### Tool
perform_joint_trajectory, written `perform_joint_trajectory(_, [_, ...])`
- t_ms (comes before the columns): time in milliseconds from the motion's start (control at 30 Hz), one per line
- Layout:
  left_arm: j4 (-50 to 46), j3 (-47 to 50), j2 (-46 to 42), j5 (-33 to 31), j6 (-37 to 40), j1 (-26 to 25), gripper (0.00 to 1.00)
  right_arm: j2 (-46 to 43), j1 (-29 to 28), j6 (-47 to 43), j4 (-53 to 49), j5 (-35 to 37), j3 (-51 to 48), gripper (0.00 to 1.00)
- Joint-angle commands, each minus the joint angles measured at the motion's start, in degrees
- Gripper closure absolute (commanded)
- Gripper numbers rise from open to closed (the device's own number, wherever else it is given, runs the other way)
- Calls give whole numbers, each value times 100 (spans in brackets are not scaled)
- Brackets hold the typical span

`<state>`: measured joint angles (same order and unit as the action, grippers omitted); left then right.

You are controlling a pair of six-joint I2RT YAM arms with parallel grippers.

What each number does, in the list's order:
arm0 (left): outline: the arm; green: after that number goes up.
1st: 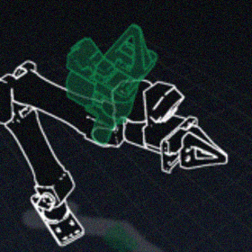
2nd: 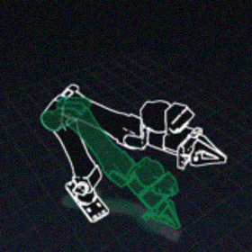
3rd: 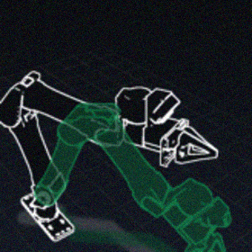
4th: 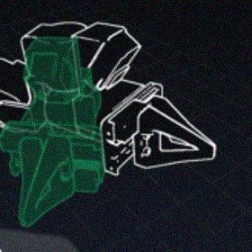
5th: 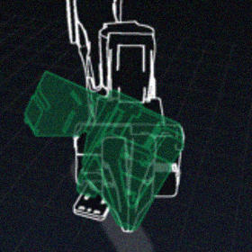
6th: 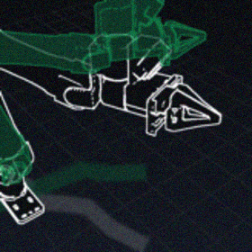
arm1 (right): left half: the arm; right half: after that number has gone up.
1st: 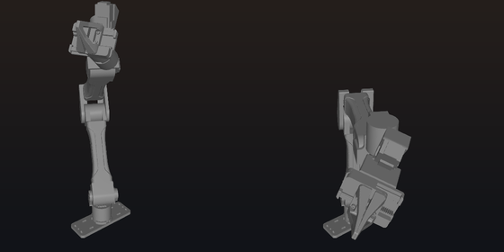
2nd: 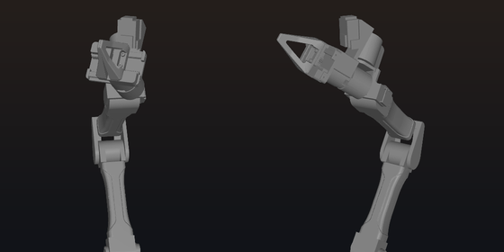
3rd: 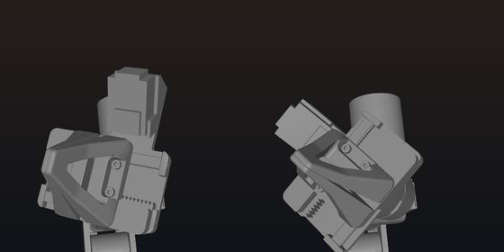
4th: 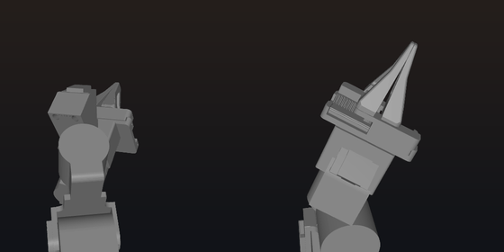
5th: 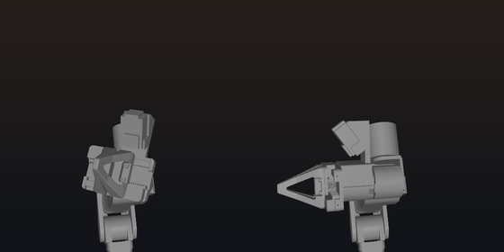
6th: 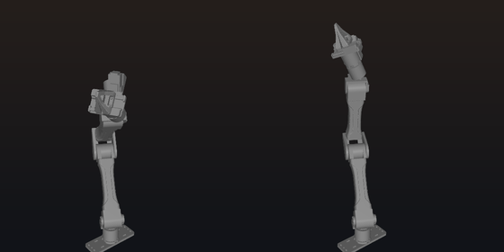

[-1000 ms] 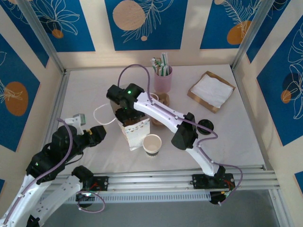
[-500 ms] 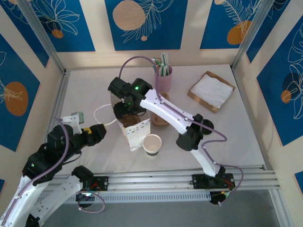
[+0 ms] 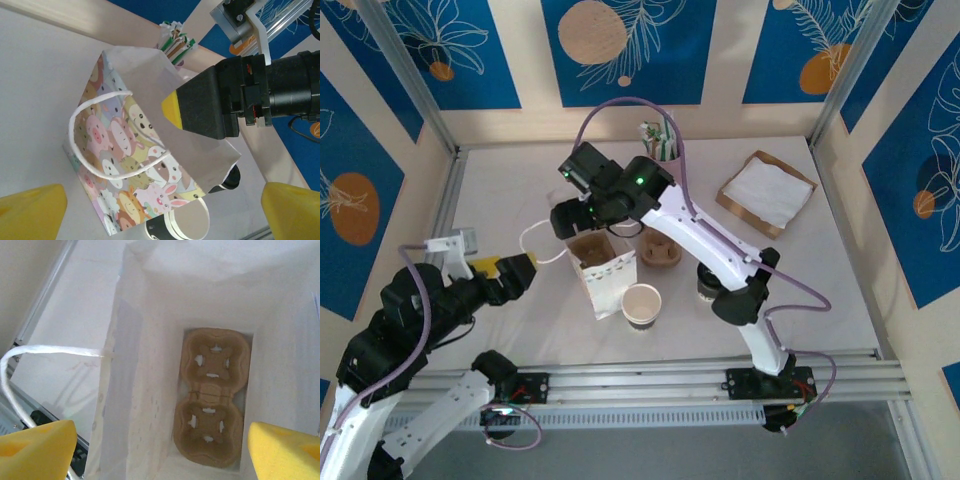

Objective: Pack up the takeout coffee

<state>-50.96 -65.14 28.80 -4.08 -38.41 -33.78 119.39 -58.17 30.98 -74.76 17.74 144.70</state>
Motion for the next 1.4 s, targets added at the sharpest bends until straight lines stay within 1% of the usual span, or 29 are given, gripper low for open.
perform_joint_trajectory(0, [-99, -258, 176, 60, 205, -46, 0, -392, -44, -199, 277, -208, -104, 10])
perform_joint_trajectory(100, [-34, -400, 350, 192, 267, -46, 0, -656, -54, -279, 526, -261, -293, 8])
perform_joint_trajectory(233, [57, -609, 646, 349, 359, -49, 0, -1042, -50, -347, 787, -271, -588, 1])
perform_joint_trajectory(367, [123, -869, 930, 472, 433, -50, 0, -1497, -49, -417, 1034, -258, -1047, 1])
perform_joint_trajectory(533, [229, -1069, 1186, 678, 474, -50, 0, -2281, 15, -473, 1446, -79, -2000, 1])
perform_joint_trajectory(733, [802, -1023, 1494, 1207, 339, -48, 0, -3352, 275, -489, 1922, -63, -3277, 1])
perform_joint_trajectory(867, [1044, -1079, 1774, 1517, 256, -52, 0, -4076, 565, -466, 2059, -96, -4096, 1])
perform_joint_trajectory(1100, [1275, -1104, 2096, 1668, 128, -76, 0, -5326, 1329, -389, 2245, -510, -5449, 1])
perform_joint_trajectory(1233, [1385, -1096, 2288, 1632, 87, -260, 0, -5765, 1757, -417, 2253, -879, -5880, 1])
perform_joint_trajectory(1367, [1370, -1248, 2608, 1427, 128, -583, 0, -6046, 2065, -435, 2221, -1188, -6199, 1])
